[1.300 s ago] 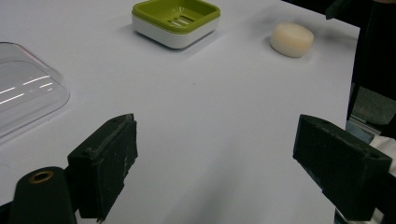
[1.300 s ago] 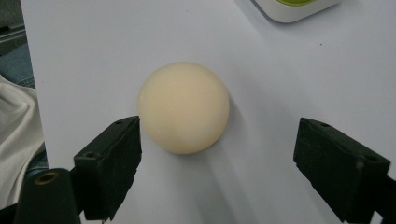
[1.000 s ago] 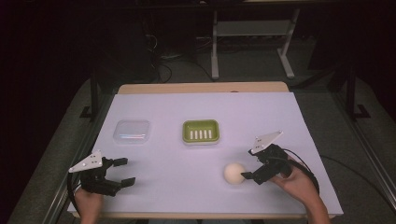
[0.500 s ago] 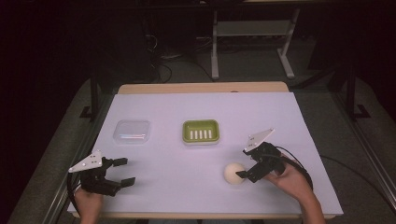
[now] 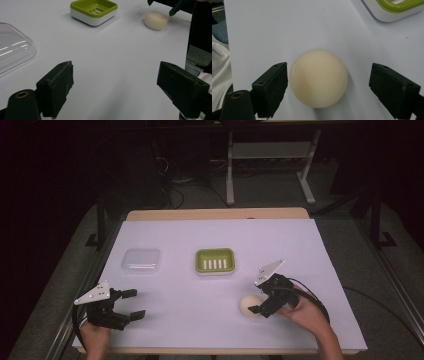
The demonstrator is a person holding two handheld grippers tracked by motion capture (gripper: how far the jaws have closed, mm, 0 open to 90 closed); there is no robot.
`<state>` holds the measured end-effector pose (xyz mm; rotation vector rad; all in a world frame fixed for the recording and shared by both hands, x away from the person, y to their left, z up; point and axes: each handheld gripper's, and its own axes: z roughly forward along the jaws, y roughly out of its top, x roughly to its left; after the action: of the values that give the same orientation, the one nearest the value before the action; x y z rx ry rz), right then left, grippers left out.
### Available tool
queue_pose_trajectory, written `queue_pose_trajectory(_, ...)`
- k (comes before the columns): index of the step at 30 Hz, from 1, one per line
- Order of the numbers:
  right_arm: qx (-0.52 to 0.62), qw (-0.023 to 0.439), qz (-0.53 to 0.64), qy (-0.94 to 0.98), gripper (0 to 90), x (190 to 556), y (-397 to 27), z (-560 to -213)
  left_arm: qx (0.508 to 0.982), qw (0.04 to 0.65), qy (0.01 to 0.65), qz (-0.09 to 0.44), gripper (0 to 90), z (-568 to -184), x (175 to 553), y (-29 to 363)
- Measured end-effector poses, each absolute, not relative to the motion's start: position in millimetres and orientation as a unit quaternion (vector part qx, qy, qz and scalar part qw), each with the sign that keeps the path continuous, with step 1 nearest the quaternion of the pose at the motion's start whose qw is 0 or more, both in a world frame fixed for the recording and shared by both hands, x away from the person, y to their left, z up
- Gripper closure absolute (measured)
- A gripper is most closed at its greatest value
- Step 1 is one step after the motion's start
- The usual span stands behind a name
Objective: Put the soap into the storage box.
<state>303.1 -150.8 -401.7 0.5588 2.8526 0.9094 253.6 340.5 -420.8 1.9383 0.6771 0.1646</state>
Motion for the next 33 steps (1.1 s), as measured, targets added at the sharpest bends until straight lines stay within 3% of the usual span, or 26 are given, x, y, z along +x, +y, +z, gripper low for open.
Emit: queue_pose_trajectory(33, 0.174, 0.037, 0.263, 0.948, 13.9, 299.0, -136.1, -421.9, 0.808, 0.514, 0.281, 0.067, 13.1, -421.0, 254.1, 338.7)
